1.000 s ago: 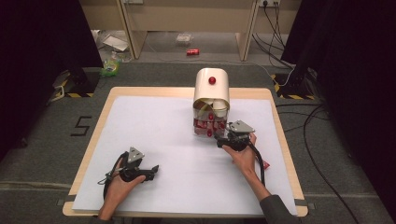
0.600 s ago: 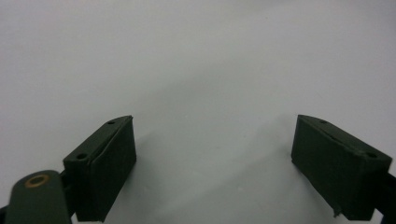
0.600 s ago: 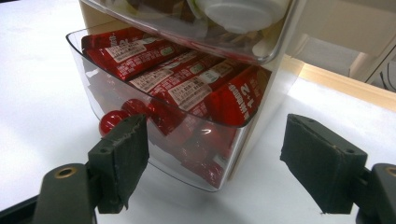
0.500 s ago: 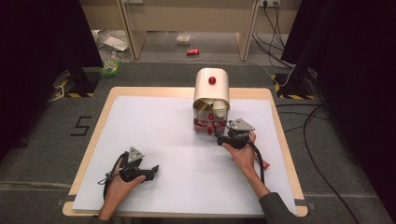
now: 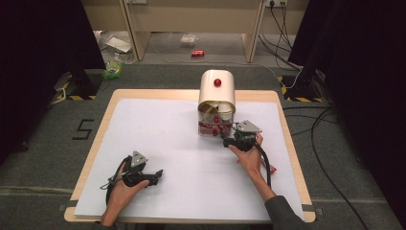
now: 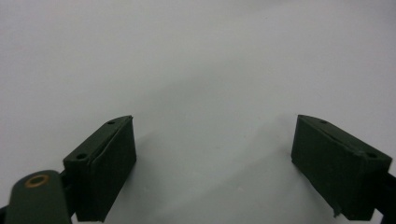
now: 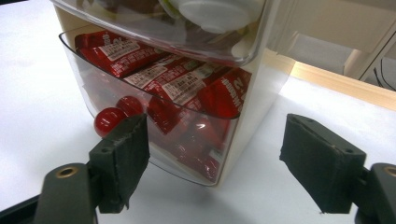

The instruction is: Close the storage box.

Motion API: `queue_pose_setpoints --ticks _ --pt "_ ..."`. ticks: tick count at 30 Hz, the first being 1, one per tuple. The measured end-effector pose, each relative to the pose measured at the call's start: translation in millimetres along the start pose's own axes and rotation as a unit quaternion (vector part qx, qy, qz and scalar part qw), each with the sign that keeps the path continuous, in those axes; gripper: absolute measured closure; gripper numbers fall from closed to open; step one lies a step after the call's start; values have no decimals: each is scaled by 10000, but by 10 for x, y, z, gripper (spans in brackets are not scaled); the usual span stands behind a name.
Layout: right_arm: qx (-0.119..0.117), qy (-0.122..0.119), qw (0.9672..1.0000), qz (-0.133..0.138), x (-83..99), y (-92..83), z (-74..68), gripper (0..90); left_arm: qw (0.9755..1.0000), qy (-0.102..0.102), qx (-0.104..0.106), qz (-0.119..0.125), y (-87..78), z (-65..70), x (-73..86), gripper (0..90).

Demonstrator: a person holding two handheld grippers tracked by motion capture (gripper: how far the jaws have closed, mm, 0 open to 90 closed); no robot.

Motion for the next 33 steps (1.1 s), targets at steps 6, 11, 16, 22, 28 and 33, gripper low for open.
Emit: queue_pose_setpoints --ticks 6,11,16,22,28,33 --pt "35 -30 10000 -30 -7 7 4 217 10000 4 -1 -2 0 -1 0 129" --pt "50 -38 10000 -37 -9 8 6 209 10000 3 -2 -2 0 -1 0 130" --pt "55 -48 10000 -51 -9 9 11 200 10000 4 -1 -2 0 -1 0 129" --pt "18 -9 10000 -79 -11 -3 -3 234 10000 4 -1 3 0 0 0 130" --pt "3 -5 9999 -121 -5 -44 19 251 10000 -4 9 4 -1 0 1 130" --pt "-99 47 9998 -163 20 -116 29 250 10000 -5 9 6 -1 0 1 131"
Point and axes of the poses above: each handheld gripper's, and its own axes: y roughly forward along the jaws, x roughly out of its underside, z roughly to its right, the point moved 6 cm from there along y, roughly forward along the jaws, and after that the axes turned 10 degrees about -y, right-handed, at the moved point
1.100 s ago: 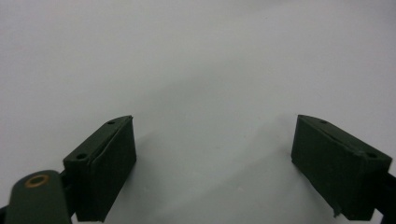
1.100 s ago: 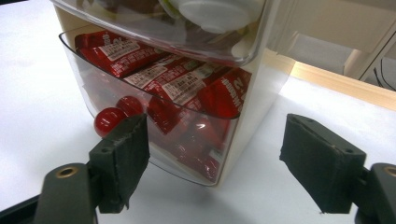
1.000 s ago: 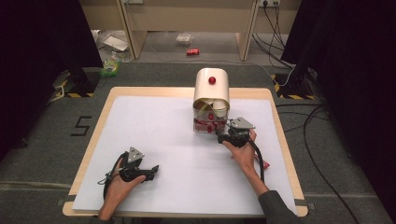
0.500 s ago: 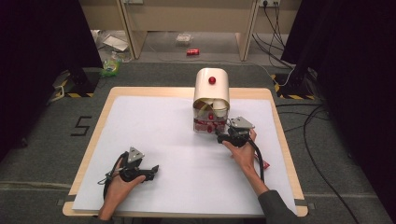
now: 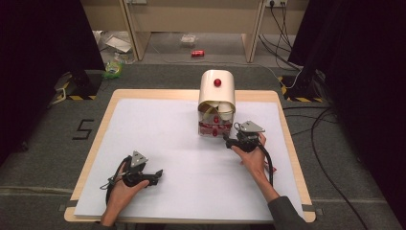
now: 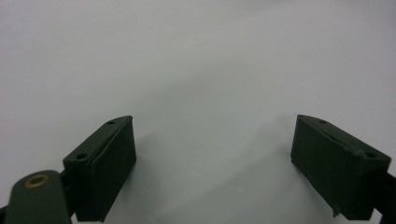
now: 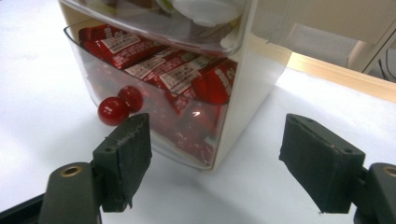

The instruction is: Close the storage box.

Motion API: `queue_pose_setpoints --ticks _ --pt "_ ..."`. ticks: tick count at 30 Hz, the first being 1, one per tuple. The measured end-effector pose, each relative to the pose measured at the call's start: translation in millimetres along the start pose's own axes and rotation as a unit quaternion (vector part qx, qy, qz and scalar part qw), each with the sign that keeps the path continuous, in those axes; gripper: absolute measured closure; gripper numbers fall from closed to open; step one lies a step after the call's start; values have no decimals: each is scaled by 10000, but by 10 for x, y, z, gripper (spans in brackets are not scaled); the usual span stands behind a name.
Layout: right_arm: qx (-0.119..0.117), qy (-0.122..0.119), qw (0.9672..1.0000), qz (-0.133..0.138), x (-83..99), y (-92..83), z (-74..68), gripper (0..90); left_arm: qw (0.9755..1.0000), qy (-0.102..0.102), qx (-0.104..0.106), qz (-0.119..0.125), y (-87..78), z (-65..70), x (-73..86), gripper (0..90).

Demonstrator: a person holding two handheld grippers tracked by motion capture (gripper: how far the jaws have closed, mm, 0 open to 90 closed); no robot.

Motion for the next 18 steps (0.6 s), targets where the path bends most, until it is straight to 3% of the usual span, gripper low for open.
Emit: queue_pose_setpoints --ticks 18 --pt "13 130 9999 2 29 -225 87 257 10000 -3 3 0 0 0 0 131"
Point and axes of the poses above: each handheld gripper's, and its own axes: y roughly forward along the jaws, x roughly out of its underside, z roughly to its right, the point moved 6 cm from there along y, roughly forward along the jaws, and after that the axes turned 10 degrees about -y, right-handed, at the moved point
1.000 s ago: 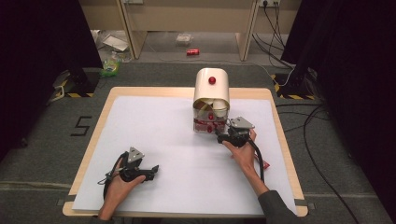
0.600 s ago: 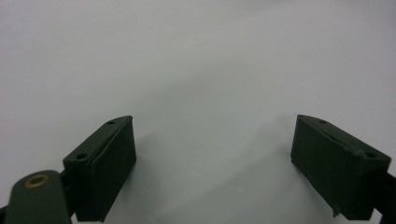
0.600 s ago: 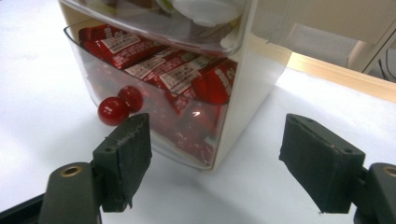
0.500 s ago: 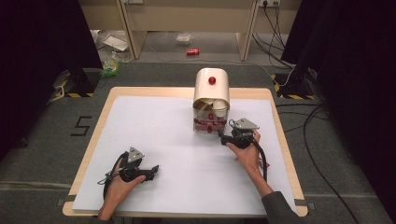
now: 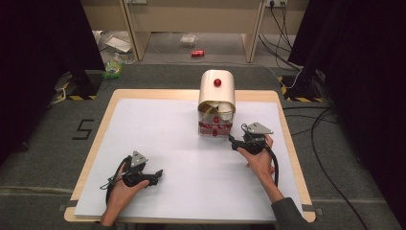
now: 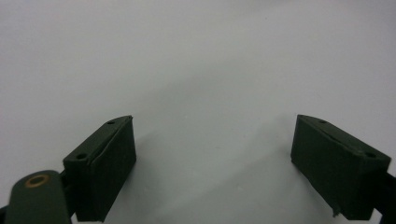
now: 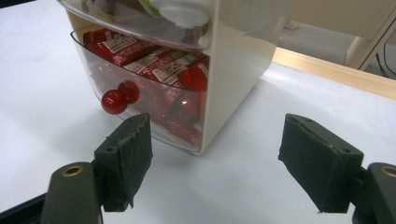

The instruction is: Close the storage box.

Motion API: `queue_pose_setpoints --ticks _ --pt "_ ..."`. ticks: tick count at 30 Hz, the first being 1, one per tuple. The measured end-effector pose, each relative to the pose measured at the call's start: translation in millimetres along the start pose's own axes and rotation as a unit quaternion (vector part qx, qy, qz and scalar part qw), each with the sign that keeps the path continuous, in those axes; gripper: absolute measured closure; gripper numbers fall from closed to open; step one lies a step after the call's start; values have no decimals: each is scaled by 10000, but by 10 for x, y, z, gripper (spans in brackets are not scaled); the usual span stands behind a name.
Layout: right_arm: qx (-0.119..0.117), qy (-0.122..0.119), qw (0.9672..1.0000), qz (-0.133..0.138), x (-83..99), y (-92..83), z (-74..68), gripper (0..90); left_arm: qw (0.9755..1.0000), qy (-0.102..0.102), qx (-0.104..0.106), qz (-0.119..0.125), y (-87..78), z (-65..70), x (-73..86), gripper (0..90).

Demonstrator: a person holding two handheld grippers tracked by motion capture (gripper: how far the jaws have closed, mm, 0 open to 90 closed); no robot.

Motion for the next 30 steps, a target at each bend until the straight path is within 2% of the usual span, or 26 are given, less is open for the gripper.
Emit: queue_pose_setpoints --ticks 16,30 --pt "13 110 9999 -19 37 -144 92 258 10000 2 1 1 0 0 0 131" --pt "84 210 9997 -10 156 -335 209 271 10000 1 1 -1 0 -1 0 131"
Point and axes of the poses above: each handheld gripper's, and its own axes: y roughly forward along the jaws, x roughly out of its underside, z roughly to its right, the point moved 6 cm from there along y, roughly forward along the jaws, and after that the axes turned 10 degrees about -y, right-handed, at the moved point
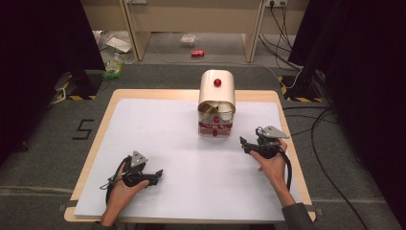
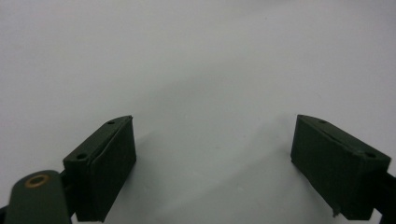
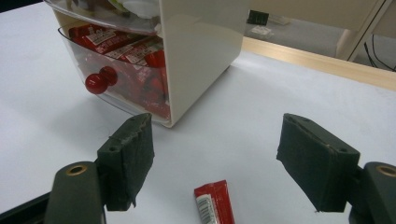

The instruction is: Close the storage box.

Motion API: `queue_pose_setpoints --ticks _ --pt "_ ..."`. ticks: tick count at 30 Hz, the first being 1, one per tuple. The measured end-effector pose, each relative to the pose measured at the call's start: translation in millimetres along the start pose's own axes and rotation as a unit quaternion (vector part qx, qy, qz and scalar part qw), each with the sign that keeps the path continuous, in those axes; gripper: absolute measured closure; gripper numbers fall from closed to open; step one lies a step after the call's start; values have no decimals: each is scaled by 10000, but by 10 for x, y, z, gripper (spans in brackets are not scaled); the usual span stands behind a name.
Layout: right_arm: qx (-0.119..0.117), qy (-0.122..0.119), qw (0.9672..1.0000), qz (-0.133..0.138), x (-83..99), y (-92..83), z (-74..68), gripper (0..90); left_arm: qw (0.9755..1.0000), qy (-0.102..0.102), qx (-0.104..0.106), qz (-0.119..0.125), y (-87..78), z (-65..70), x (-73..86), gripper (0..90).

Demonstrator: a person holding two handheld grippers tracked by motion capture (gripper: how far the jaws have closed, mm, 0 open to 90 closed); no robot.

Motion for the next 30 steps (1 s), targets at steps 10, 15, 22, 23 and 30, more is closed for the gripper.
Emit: queue_pose_setpoints --ticks 10,15,22,23,30 --pt "-41 79 10000 -8 73 -96 35 271 10000 -2 -2 -3 1 -1 0 130" --pt "-41 96 9999 -29 105 -138 46 271 10000 -1 -2 -3 1 0 0 130" --pt "-31 101 9999 -29 130 -206 64 270 10000 1 -3 -1 1 0 0 131" --pt "-31 97 9999 -39 134 -217 66 271 10000 2 -3 0 0 1 0 131" --pt "-5 78 9999 -65 184 -281 82 270 10000 0 -1 -1 0 0 0 131"
Point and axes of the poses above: each handheld gripper's, and its own axes: y roughly forward along the jaws, x roughly out of its underside, z roughly to its right, the point moved 6 cm from there along y, roughly forward along the jaws, and after that the axes turned 10 degrees about -y, right-handed, at the moved point
